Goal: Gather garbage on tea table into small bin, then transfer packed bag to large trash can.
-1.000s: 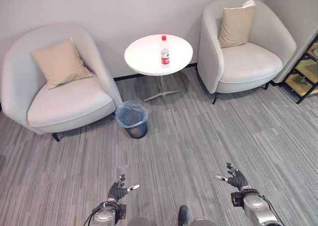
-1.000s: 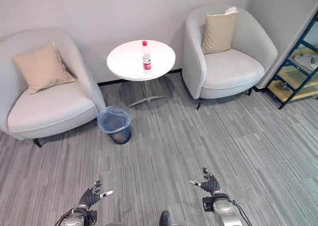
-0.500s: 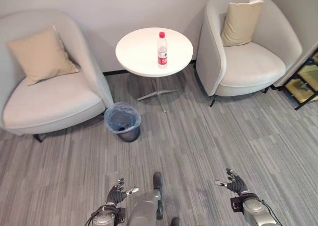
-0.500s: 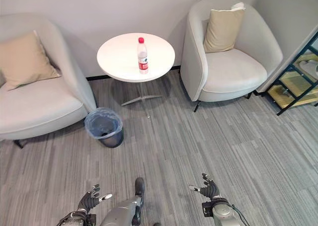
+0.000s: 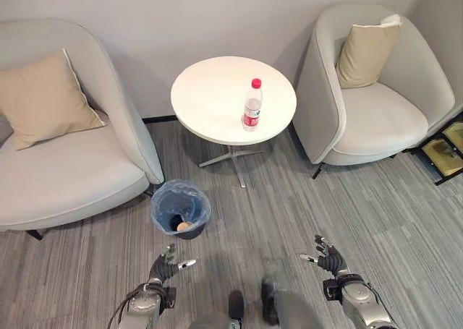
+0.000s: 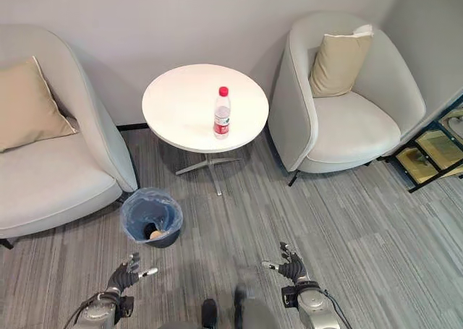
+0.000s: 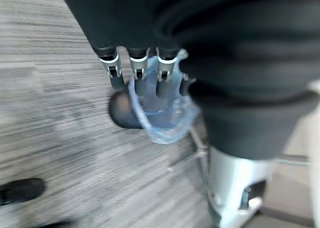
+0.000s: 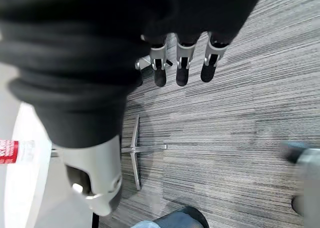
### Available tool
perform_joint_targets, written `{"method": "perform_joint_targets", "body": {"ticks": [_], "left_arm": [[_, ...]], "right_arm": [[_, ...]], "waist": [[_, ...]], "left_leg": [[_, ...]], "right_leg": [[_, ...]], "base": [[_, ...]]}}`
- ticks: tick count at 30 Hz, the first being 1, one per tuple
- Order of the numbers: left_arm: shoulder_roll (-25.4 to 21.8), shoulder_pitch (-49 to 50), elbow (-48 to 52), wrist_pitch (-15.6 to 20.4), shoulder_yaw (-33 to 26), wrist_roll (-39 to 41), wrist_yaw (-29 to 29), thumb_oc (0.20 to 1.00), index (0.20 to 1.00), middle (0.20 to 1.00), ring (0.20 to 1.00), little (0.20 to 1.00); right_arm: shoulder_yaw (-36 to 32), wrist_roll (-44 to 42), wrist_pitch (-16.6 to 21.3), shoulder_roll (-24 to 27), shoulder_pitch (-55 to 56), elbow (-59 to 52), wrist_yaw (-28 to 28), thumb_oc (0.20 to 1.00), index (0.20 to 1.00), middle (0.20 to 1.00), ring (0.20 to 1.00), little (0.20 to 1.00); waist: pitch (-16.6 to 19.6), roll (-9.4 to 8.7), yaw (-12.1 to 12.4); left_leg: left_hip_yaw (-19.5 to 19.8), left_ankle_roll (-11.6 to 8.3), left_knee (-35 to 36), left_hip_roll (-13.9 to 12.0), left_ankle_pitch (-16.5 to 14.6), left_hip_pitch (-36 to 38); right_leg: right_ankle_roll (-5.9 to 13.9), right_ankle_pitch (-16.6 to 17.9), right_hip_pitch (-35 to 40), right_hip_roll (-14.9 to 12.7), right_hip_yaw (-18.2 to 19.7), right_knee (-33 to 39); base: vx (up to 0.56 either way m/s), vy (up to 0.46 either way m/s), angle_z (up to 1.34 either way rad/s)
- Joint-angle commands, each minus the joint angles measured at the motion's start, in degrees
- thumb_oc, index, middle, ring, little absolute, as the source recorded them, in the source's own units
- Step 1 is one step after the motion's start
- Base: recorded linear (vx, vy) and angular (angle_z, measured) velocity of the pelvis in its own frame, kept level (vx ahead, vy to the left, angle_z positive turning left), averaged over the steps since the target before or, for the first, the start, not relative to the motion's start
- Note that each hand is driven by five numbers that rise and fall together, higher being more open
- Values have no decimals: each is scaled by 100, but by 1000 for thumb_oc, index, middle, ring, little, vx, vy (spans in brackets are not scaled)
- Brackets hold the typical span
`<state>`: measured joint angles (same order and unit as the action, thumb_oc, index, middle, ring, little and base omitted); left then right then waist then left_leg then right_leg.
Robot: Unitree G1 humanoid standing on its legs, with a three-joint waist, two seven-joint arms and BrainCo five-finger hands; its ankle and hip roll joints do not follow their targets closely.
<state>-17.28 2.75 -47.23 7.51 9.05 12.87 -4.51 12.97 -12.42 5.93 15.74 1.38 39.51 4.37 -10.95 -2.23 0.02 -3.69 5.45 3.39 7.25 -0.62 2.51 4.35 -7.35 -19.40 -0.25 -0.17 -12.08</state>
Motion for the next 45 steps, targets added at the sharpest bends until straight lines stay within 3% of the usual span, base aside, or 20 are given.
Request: {"method": "perform_joint_targets", "body": {"ticks": [1, 4, 5, 6, 8, 10, 13, 16, 18, 19, 24, 29, 32, 34, 37, 41, 45], "left_arm": [[-6, 66, 471, 214, 79, 53, -19, 1000, 1000, 1000, 1000, 1000], [28, 147, 432, 233, 59, 42, -13, 1000, 1000, 1000, 1000, 1000], [81, 200, 391, 218, 58, 84, -11, 1000, 1000, 1000, 1000, 1000], [81, 200, 391, 218, 58, 84, -11, 1000, 1000, 1000, 1000, 1000], [115, 173, 329, 185, 99, 99, 2, 1000, 1000, 1000, 1000, 1000], [141, 128, 301, 176, 146, 127, 18, 1000, 1000, 1000, 1000, 1000], [153, 96, 268, 168, 168, 158, 38, 1000, 1000, 1000, 1000, 1000], [146, -37, 245, 139, 294, 121, 44, 1000, 1000, 1000, 1000, 1000], [137, -60, 270, 133, 306, 114, 48, 1000, 1000, 1000, 1000, 1000], [108, -95, 287, 120, 312, 119, 5, 1000, 1000, 1000, 1000, 1000], [81, 37, 207, 96, 230, 53, 38, 1000, 1000, 1000, 1000, 1000], [-17, 121, 242, 96, 111, 60, 39, 1000, 1000, 1000, 1000, 1000], [-94, 128, 263, 99, 29, 97, 38, 1000, 1000, 1000, 1000, 1000], [-119, 126, 257, 95, 16, 85, 39, 1000, 1000, 1000, 1000, 1000], [-193, 118, 269, 118, -42, 40, 29, 1000, 1000, 1000, 1000, 1000], [-179, 75, 242, 159, -24, 58, 6, 1000, 1000, 1000, 1000, 1000], [-69, 216, 192, 192, -48, 1, 17, 1000, 1000, 1000, 1000, 1000]], "right_arm": [[22, 44, 114, 233, -196, -62, 11, 1000, 1000, 1000, 1000, 1000], [20, 43, 161, 260, -81, -102, -24, 1000, 1000, 1000, 1000, 1000], [34, 34, 188, 334, -46, -130, -18, 1000, 1000, 1000, 1000, 1000], [34, 34, 188, 334, -46, -130, -18, 1000, 1000, 1000, 1000, 1000], [6, -43, 220, 411, -23, -201, -11, 1000, 1000, 1000, 1000, 1000], [-1, -77, 214, 447, -9, -196, -1, 1000, 1000, 1000, 1000, 1000], [-4, -72, 189, 473, 3, -141, 4, 1000, 1000, 1000, 1000, 1000], [-62, -142, 188, 509, 22, -69, 35, 1000, 1000, 1000, 1000, 1000], [-79, -152, 181, 516, 9, -62, 45, 1000, 1000, 1000, 1000, 1000], [-80, -144, 171, 516, 18, -53, 112, 1000, 1000, 1000, 1000, 1000], [-81, -63, 154, 429, 60, -54, 77, 1000, 1000, 1000, 1000, 1000], [-25, 31, 96, 344, -21, -54, 12, 1000, 1000, 1000, 1000, 1000], [21, 92, 70, 303, -97, -128, -25, 1000, 1000, 1000, 1000, 1000], [26, 103, 80, 290, -103, -170, -30, 1000, 1000, 1000, 1000, 1000], [38, 168, 121, 312, -94, -456, -40, 1000, 1000, 1000, 1000, 1000], [80, 374, 158, 450, -185, -771, 21, 1000, 1000, 1000, 1000, 1000], [178, 925, 263, 817, -267, -1557, 56, 1000, 1000, 1000, 1000, 1000]], "waist": [[-202, -40, -134], [-73, -77, -141], [17, -30, -169], [16, -30, -170], [19, 4, -188], [0, 10, -206], [-16, 14, -206], [-48, -85, -188], [-60, -103, -176], [-138, -119, -119], [5, -103, -100], [101, -152, 19], [94, -164, 74], [88, -166, 64], [104, -142, -29], [69, -128, -127], [174, -122, -112]], "left_leg": [[182, -446, -748, -467, -833, 158], [280, -548, -905, -497, -1103, 388], [213, -779, -1233, -757, -1032, 397], [214, -779, -1234, -758, -1033, 397], [163, -980, -1868, -956, -620, 182], [57, -1042, -2153, -1113, -405, 70], [-23, -1023, -2174, -1190, -376, -7], [-254, -927, -1758, -1125, -598, -404], [-304, -924, -1628, -1108, -565, -541], [-512, -995, -1341, -1200, -190, -893], [-632, -922, -1007, -1138, -249, -570], [-668, -688, -1012, -956, -522, -408], [-667, -502, -1089, -873, -714, -370], [-644, -471, -1101, -864, -734, -361], [-496, -412, -1056, -800, -801, -271], [-325, -467, -982, -771, -785, -142], [-248, -609, -971, -879, -747, -18]], "right_leg": [[293, 597, 791, -246, -453, 851], [200, 728, 1027, -319, -482, 951], [70, 678, 1255, -300, -660, 956], [70, 678, 1256, -300, -661, 957], [-78, 533, 1512, -192, -707, 988], [-191, 387, 1672, -130, -733, 999], [-240, 260, 1813, -98, -751, 1028], [-224, 99, 2016, -195, -855, 1123], [-221, 67, 2066, -205, -880, 1143], [-230, -19, 2195, -175, -942, 1126], [-137, -45, 2383, -195, -924, 1084], [54, -58, 2373, -400, -798, 836], [208, -52, 2088, -527, -663, 227], [248, -37, 1984, -529, -602, 59], [282, 62, 1683, -424, -167, -58], [228, 222, 1459, -334, 161, 341], [95, 229, 1767, -298, 64, 691]], "base": [[357, -178, 18], [428, -253, 49], [369, -289, 44], [325, -295, 58], [224, -195, 81], [209, -154, 21], [102, -55, -6], [175, -29, 4], [106, 17, 24], [146, 49, 6], [164, 135, 10], [100, 206, 5], [30, 179, -13], [18, 59, -5], [61, 32, 12], [67, -85, 13], [104, -202, 42]]}}
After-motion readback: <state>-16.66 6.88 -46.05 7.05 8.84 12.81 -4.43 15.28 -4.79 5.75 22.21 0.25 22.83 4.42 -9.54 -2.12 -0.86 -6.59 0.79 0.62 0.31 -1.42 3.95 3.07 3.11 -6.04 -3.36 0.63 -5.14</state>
